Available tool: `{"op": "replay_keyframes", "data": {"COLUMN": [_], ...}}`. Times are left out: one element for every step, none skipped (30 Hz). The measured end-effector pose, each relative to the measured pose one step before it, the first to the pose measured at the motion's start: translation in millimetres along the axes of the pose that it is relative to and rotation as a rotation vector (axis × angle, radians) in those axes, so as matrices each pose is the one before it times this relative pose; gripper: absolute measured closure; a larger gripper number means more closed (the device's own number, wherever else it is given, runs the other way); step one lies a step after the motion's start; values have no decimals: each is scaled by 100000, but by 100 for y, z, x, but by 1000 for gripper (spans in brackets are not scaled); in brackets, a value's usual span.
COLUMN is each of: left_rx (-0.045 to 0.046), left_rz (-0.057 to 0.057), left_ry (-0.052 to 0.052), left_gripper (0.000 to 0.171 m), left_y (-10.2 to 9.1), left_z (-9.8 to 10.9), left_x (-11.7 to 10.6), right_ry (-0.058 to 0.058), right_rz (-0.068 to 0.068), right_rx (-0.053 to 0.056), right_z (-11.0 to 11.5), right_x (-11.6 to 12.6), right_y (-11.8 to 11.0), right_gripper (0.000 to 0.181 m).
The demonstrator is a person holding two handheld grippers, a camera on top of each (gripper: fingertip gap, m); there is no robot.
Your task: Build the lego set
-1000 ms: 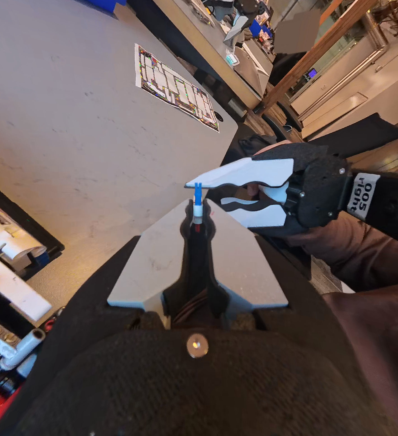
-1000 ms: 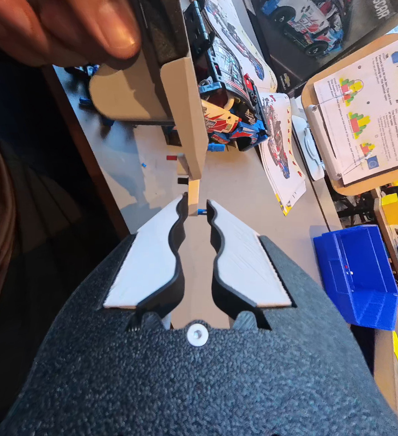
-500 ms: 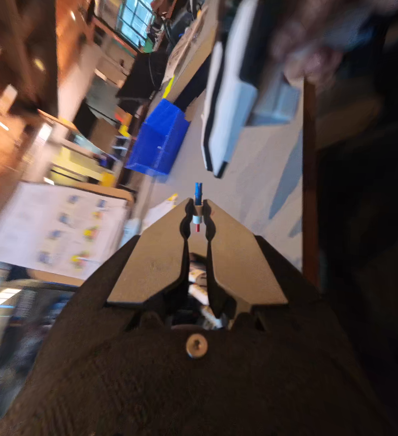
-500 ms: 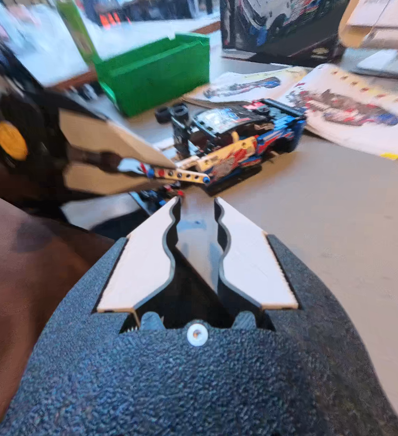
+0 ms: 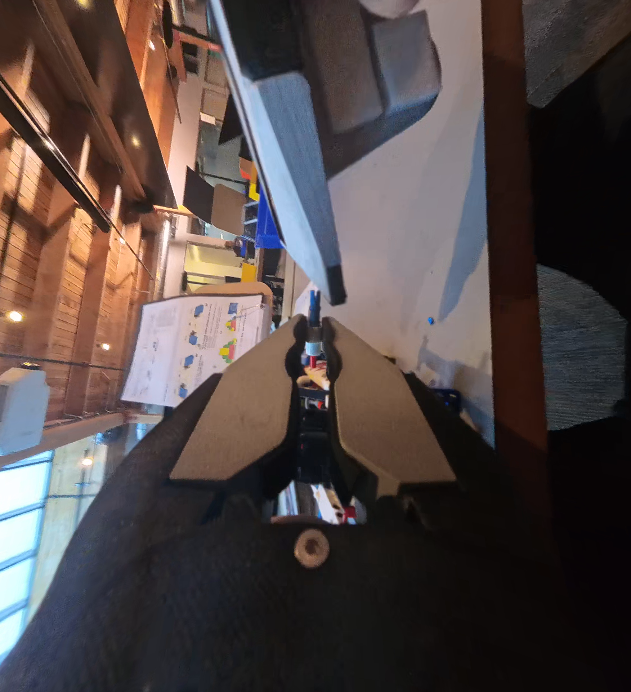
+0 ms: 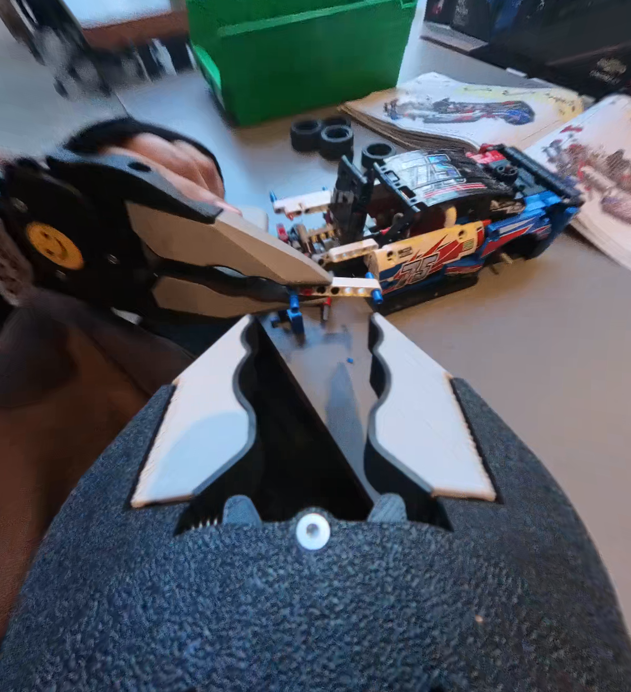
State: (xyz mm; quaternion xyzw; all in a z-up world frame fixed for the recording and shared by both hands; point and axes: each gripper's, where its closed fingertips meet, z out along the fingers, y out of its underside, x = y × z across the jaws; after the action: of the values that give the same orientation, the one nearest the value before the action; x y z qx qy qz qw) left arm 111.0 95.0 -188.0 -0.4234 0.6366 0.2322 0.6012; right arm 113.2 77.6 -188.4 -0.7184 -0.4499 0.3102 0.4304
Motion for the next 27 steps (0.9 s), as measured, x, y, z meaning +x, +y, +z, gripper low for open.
{"op": "replay_keyframes", "data": {"left_rx": [972, 525, -266, -690, -423, -280, -232, -174, -68, 0, -143, -153, 288, 660, 517, 709, 336, -591, -950, -695, -534, -402, -793, -387, 112, 200, 181], "left_rz": [2788, 2544, 2219, 1639, 1074, 75, -785, -1298, -651, 203, 625, 293, -312, -799, -850, -535, -760, -1153, -1294, -1288, -804, -317, -531, -543, -291, -98, 28], "left_ry": [-1009, 400, 514, -809, -814, -720, -403, -627, -127, -664, -742, -546, -950, -949, -896, -1127, -894, -531, -157, 215, -63, -193, -931, -1190, -892, 3, 305], "left_gripper": [167, 167, 167, 167, 167, 167, 167, 167, 167, 167, 167, 167, 167, 167, 167, 167, 167, 166, 167, 167, 167, 167, 167, 166, 167, 167, 167], "left_y": [-63, -35, 91, 158, 148, 107, 109, 122, 137, 140, 176, 192, 154, 107, 88, 38, 97, 195, 225, 159, 117, 97, 187, 124, 15, -29, -40], "left_z": [-190, -102, -29, -9, -48, -116, -152, -114, -99, -82, -55, -33, -54, -52, -65, -55, 0, 50, 71, 100, 73, 54, 90, 23, -29, -21, -5], "left_x": [150, 388, 412, 175, 88, 3, -41, -96, -7, -55, -42, -5, -77, -83, -89, -112, -62, -7, 35, 100, 73, 53, -77, -197, -202, -63, 24], "right_ry": [2193, 79, -587, -583, -536, 14, -593, -1677, -1276, -1051, -1177, -602, -500, -230, -344, -835, -646, -317, -239, -517, -98, 577, 1250, 2814, 1646, -178, -1299], "right_rz": [-5208, -2329, -359, 418, 419, -149, -734, -198, -147, -1025, -983, -492, 18, 600, 826, 740, 161, -392, -672, -811, -969, -815, 50, 790, 1011, 1376, 1414], "right_rx": [-3193, -1817, -237, -15, -1031, -1283, 34, 771, 286, 274, 213, -50, 306, 231, 172, 631, 709, 432, 2, -304, -465, -311, 182, 546, 879, 810, 499], "right_z": [331, 357, 345, 342, 351, 335, 241, 192, 195, 200, 200, 212, 181, 120, 88, 47, 32, 56, 116, 167, 205, 158, 57, -37, -83, -77, -47], "right_x": [-88, -214, -154, -18, 81, 166, 39, -154, -98, -88, -93, 42, 85, 180, 167, 46, 5, 9, -1, -91, -44, 85, 240, 543, 414, 138, -57], "right_y": [120, -50, -214, -152, 59, 145, -39, -177, -152, -141, -112, -80, -98, -101, -90, -117, -115, -52, 29, 69, 86, 59, -50, -92, -121, -85, -31], "right_gripper": [114, 112, 111, 111, 112, 116, 117, 122, 126, 129, 131, 130, 128, 124, 121, 121, 121, 120, 118, 114, 111, 110, 109, 101, 98, 99, 101]}}
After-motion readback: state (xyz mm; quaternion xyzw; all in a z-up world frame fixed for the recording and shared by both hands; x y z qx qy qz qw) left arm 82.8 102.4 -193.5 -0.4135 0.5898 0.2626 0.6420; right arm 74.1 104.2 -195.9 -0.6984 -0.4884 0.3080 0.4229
